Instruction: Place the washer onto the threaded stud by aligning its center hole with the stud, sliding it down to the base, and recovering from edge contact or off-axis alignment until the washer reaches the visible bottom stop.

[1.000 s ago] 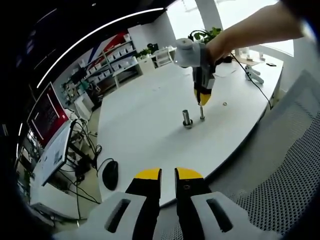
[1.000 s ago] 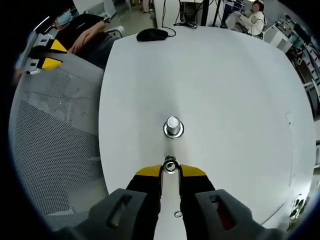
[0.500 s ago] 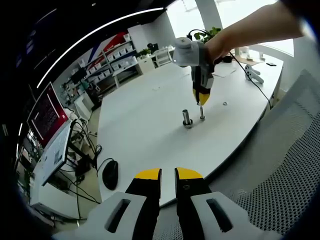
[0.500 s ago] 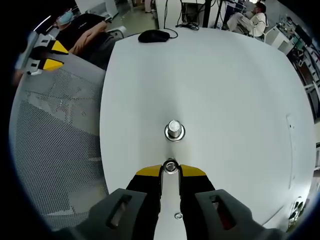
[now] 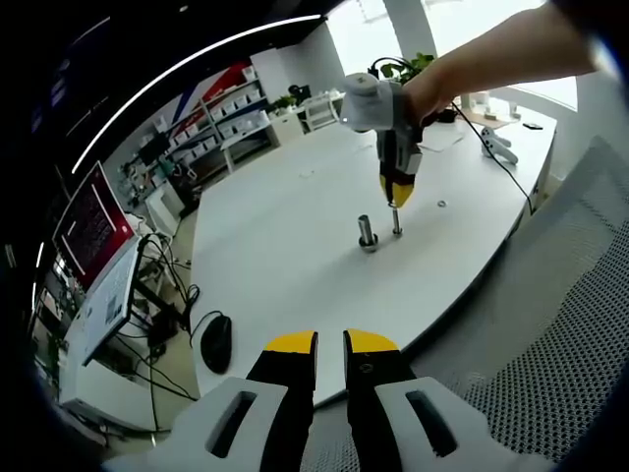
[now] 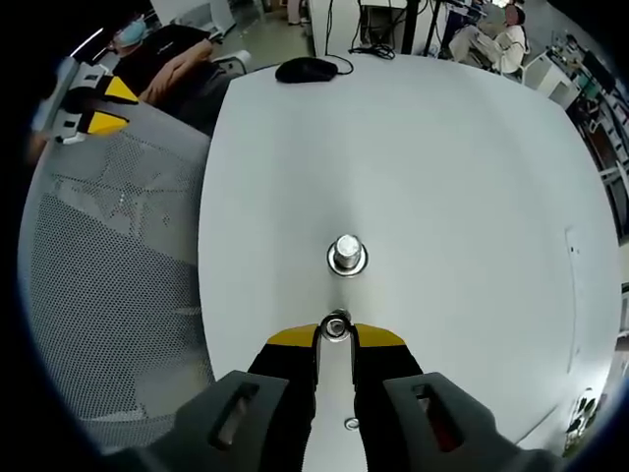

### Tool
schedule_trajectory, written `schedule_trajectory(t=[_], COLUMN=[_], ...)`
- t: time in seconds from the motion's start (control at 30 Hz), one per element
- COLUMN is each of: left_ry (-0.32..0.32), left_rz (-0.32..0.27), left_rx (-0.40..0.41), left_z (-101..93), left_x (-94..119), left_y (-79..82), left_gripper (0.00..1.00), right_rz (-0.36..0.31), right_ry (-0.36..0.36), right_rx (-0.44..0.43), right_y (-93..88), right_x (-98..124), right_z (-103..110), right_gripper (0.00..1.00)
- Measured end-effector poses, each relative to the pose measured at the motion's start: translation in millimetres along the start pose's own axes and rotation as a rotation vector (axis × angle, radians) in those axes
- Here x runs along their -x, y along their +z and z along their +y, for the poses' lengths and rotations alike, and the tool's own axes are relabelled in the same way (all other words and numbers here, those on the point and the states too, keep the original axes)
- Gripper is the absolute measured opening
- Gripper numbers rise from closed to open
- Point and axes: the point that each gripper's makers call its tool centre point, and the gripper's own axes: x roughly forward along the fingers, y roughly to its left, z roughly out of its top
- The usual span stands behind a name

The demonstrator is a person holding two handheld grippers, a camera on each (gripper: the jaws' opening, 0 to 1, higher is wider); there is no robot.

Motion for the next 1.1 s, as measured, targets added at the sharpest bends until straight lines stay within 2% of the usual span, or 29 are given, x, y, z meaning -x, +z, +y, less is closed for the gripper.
schedule_trajectory(t=[1.1], left_ry=[0.001], left_rz=[-0.002], left_rx=[0.001], left_z=[0.5], left_x=[0], left_y=[0.2], left_gripper=[0.08], right_rz=[0.034], right_ry=[-0.012], right_rx=[0.031], right_y=[-5.8], right_x=[-11], right_z=[-2], right_gripper=[0.14])
